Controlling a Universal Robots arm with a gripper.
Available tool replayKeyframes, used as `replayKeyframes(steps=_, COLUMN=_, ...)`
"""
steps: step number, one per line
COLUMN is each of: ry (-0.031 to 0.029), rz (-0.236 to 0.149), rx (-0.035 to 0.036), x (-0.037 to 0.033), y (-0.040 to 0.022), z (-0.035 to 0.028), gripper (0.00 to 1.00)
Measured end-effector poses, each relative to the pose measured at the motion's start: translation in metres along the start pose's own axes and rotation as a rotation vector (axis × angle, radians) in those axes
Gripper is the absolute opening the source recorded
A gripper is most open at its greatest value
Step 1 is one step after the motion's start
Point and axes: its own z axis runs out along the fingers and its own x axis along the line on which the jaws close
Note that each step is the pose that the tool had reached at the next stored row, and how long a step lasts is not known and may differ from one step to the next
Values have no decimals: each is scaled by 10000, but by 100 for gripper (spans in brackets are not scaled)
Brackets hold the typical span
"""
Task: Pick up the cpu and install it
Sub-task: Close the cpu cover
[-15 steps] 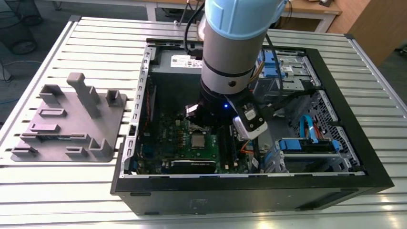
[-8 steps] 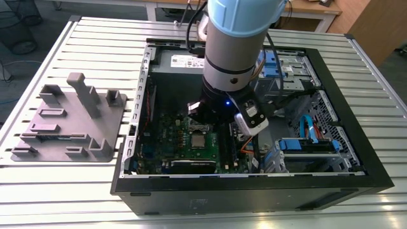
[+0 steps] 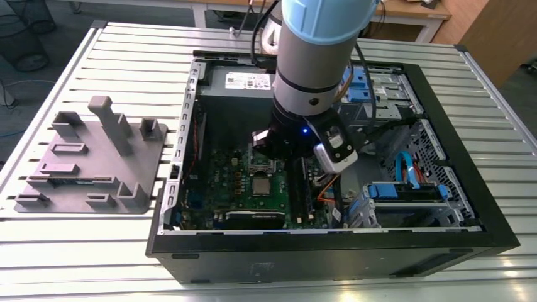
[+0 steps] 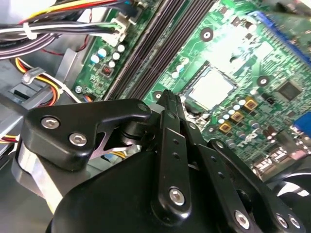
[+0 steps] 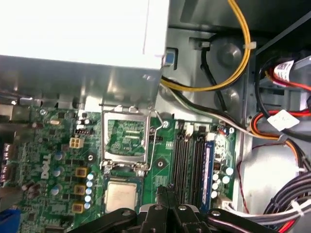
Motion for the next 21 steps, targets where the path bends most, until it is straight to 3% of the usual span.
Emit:
replayKeyframes(steps=11, ry=4, rz=-41, rx=1, x=-60, y=176, z=40, gripper=11)
replayKeyframes(steps=16, ry=14, rz=-212, rx=-7, x=-74, y=207, z=58, gripper=11)
replayKeyframes(steps=21, ry=42, rz=-630, rx=-16, x=-79, y=209, z=65, gripper=11)
